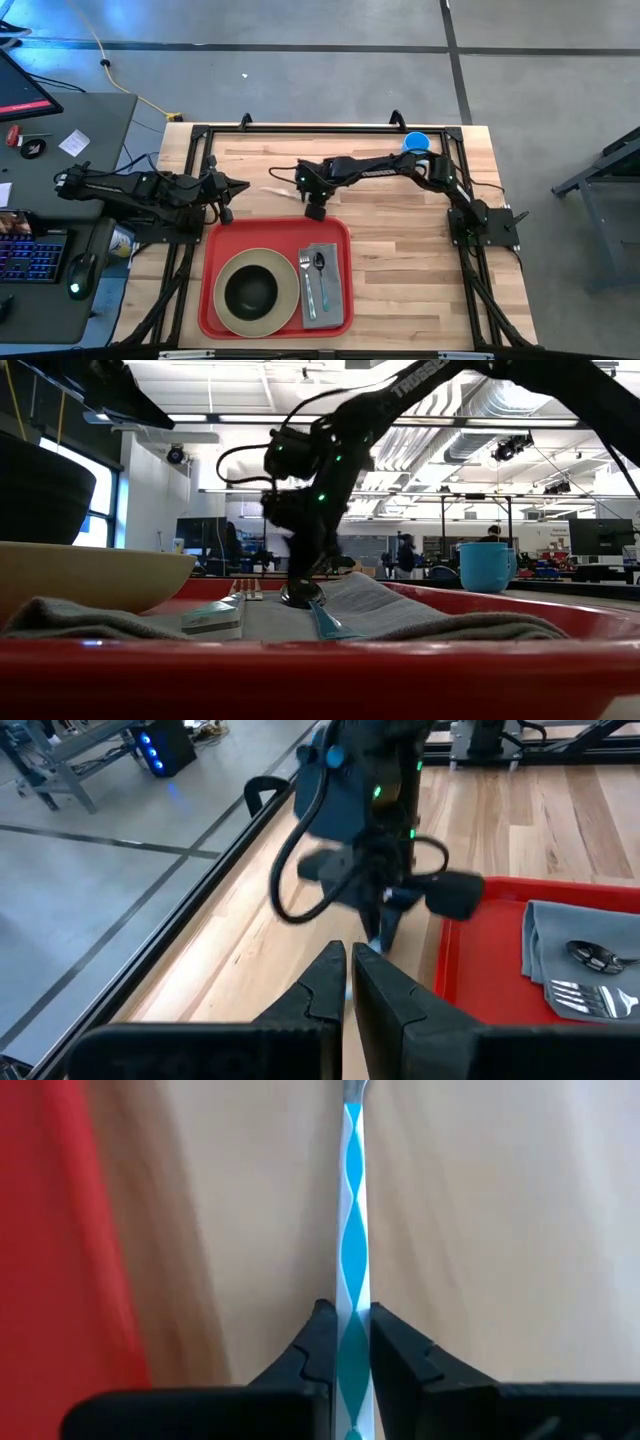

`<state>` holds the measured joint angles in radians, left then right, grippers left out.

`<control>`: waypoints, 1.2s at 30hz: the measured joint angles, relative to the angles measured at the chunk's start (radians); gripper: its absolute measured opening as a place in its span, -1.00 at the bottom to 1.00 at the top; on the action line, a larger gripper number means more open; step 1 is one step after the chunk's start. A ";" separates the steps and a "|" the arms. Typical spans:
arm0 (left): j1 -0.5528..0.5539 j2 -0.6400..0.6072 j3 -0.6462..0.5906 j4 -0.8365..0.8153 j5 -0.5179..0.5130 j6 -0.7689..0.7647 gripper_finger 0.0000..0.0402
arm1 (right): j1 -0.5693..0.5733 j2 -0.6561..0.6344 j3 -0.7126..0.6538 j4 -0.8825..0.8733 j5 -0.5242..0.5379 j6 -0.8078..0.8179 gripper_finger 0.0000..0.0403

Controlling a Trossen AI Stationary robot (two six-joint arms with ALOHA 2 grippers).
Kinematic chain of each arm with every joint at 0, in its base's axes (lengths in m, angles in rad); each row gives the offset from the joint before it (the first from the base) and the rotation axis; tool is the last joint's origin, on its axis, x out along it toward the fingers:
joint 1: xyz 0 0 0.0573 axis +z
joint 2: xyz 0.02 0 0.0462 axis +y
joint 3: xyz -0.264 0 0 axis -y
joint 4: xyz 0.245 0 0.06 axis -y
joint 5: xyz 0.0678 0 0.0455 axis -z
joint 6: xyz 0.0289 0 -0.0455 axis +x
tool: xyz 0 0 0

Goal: Set up tray
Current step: Put the white patterned table knife on top of the gray table napkin to the right of the blue spoon

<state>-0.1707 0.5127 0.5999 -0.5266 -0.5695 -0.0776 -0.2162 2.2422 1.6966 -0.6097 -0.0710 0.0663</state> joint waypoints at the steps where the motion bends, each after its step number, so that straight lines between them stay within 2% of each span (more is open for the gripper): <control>1: 0.000 0.000 0.000 -0.002 0.000 0.003 -0.72 | 0.003 -0.014 0.000 -0.032 0.026 0.010 -0.85; 8: 0.000 0.000 0.000 -0.013 0.000 0.018 -0.72 | 0.056 -0.091 0.001 -0.250 0.182 0.146 -0.86; 15: 0.000 0.000 0.000 0.031 0.000 0.038 -0.72 | 0.155 -0.151 0.002 -0.398 0.213 0.387 -0.85; 19: 0.000 -0.005 0.000 0.036 0.000 0.058 -0.72 | 0.223 -0.187 0.003 -0.505 0.291 0.584 -0.83; 23: 0.000 -0.006 0.000 0.073 0.000 0.091 -0.72 | 0.299 -0.229 0.004 -0.578 0.405 0.863 -0.86; 27: 0.000 -0.006 0.000 0.102 0.000 0.132 -0.72 | 0.384 -0.256 0.006 -0.591 0.404 1.072 -0.86; 32: 0.000 -0.007 0.000 0.175 0.000 0.152 -0.72 | 0.484 -0.247 0.006 -0.573 0.362 1.288 -0.86; 36: 0.000 -0.007 0.000 0.174 0.010 0.149 -0.72 | 0.548 -0.234 0.006 -0.537 0.351 1.443 -0.86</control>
<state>-0.1703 0.5060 0.5999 -0.3523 -0.5593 0.0710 0.3322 2.0083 1.7023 -1.1465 0.2803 1.5097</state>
